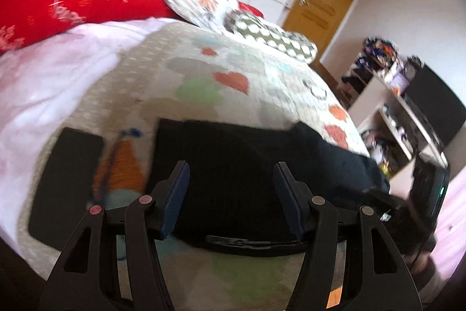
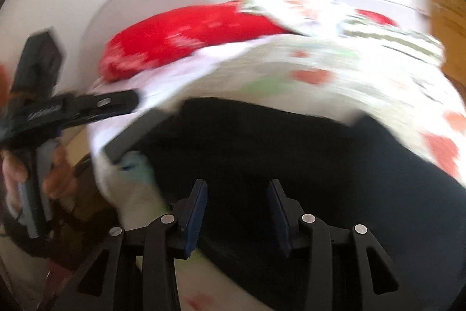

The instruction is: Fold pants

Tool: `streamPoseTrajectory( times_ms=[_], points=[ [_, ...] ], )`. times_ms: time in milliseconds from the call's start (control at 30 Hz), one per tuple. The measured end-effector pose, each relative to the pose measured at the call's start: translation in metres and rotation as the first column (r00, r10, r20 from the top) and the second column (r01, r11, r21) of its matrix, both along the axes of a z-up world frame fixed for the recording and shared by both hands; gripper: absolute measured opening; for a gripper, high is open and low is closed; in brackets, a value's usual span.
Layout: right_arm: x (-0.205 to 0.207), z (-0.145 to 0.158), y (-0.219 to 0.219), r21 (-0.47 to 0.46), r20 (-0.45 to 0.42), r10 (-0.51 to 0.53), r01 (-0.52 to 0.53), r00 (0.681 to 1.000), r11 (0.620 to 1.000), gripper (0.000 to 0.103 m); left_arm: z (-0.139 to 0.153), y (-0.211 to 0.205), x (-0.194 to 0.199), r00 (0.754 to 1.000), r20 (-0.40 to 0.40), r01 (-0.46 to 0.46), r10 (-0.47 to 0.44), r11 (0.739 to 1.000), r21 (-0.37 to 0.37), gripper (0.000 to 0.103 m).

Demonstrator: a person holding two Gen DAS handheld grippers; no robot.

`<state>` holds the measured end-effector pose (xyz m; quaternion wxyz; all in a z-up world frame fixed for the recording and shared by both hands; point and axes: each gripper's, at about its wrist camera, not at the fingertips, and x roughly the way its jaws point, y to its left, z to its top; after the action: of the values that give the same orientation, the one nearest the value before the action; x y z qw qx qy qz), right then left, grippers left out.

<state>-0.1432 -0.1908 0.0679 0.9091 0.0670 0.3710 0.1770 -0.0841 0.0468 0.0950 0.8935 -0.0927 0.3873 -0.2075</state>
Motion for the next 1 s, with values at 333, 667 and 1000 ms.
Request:
streamPoseTrajectory(
  times_ms=[333,667,1000],
  points=[
    [-0.086,-0.006,-0.227,0.114,-0.088,-0.521,0.528,0.849,0.842,0.042,-0.061,-0.031,0.013,0.993,-0.119,-0.008,0.016,0.997,0.073,0.060],
    [-0.067,-0.039,-0.277,0.281,-0.240,-0.546,0.596,0.803,0.752,0.042,-0.036,0.009,-0.021,0.987,-0.140,-0.107,0.082,0.977,-0.185,0.061],
    [-0.060,-0.044,-0.283,0.294,-0.244,-0.562,0.613,0.790,0.733,0.042,-0.039,-0.004,-0.049,0.972,-0.194,-0.186,0.129,0.931,-0.315,0.073]
  ],
)
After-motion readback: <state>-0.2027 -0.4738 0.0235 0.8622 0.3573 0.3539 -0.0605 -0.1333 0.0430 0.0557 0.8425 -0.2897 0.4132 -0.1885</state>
